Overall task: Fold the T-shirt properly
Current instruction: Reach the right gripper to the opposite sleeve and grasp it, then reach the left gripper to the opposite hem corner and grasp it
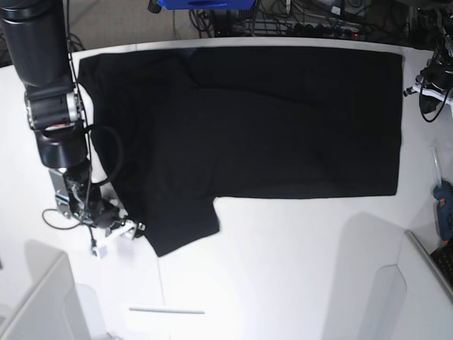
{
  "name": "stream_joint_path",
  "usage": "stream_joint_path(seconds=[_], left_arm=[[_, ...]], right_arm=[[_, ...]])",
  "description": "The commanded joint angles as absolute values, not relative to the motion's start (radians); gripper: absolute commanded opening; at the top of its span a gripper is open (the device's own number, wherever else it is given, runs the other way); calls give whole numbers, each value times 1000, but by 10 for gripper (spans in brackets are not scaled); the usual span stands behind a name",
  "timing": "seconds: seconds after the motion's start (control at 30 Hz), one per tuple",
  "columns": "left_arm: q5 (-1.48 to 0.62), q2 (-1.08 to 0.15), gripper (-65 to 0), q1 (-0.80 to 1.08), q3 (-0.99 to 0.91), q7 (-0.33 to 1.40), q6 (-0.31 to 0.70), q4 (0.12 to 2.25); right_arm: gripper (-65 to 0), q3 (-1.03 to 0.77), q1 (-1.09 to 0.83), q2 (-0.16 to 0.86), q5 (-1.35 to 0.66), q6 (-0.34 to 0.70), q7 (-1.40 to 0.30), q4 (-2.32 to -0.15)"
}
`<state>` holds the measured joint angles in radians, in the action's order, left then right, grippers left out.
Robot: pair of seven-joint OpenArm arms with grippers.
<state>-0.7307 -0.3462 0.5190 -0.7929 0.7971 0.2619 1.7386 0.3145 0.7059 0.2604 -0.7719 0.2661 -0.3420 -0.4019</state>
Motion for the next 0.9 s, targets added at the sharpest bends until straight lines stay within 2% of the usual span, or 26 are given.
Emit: stream_joint_path(seconds=[0.0,0.23,0.33,0.57,0.67,0.87], left_arm=[[-737,-361,-650,524,-803,776,260,1750],[-737,-361,-650,524,-803,776,260,1750],[-737,-361,-650,524,-803,776,260,1750],[-737,-361,-650,524,-805,776,260,1748],[-737,-361,-650,522,-805,776,260,1748],[-737,-363,-650,512,-805,776,259,1745]], right_arm=[[-236,314,745,257,-780,275,-334,-415],[-239,348,745,217,-779,275,-346,-415],[-239,418,745,214,-780,275,-340,-415],[-248,430,743,216,-782,272,-305,-415],[-335,432,743,217,-780,272,-303,-415],[-591,432,743,217,-780,272,-289,-415]])
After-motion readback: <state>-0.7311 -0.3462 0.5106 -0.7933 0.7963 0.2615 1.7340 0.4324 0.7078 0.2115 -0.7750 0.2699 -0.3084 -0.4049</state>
